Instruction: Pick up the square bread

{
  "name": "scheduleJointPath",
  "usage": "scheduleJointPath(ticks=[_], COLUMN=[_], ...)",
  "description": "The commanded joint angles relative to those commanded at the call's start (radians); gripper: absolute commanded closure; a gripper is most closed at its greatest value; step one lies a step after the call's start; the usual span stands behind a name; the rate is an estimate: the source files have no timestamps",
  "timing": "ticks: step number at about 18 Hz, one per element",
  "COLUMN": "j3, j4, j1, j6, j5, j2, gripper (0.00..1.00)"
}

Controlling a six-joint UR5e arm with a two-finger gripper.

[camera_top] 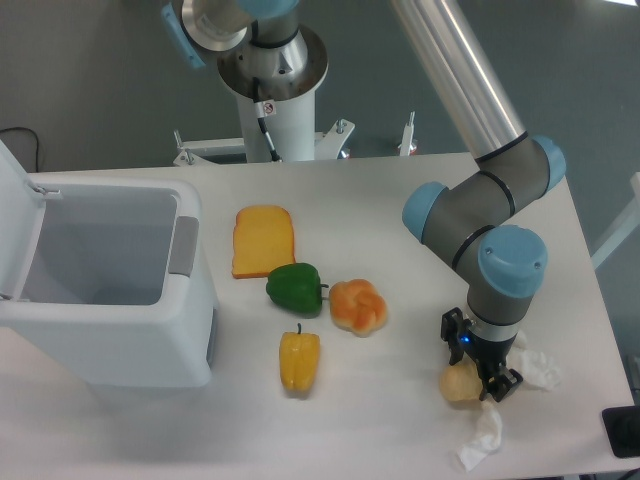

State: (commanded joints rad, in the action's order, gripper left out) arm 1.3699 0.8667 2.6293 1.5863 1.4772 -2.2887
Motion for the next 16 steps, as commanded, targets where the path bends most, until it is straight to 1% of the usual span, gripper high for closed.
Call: scheduleJointPath(ticks=[1, 3, 4, 5, 9, 11, 14, 16], j3=[0.0, 0.0, 0.002, 0.002, 0.009, 0.008, 0.009, 0.011], j4=[0.0, 0.0, 0.0, 0.0, 0.0, 0.0, 0.008, 0.008], j1=[0.0, 0.0, 0.0, -0.002, -0.002, -0.002, -0.005, -0.023], j6=[-0.006, -0.008, -0.009, -0.009, -0.009, -0.015, -0.077, -0.116], j5=[0.0, 0.0, 0.0, 0.0, 0.0, 0.0, 0.005, 0.006], j2=[0.002, 0.002, 0.003, 0.003, 0.006, 0.017, 0.058, 0.077], gripper=[0.78, 0.82, 0.89, 1.0, 1.0, 1.0, 1.0, 1.0])
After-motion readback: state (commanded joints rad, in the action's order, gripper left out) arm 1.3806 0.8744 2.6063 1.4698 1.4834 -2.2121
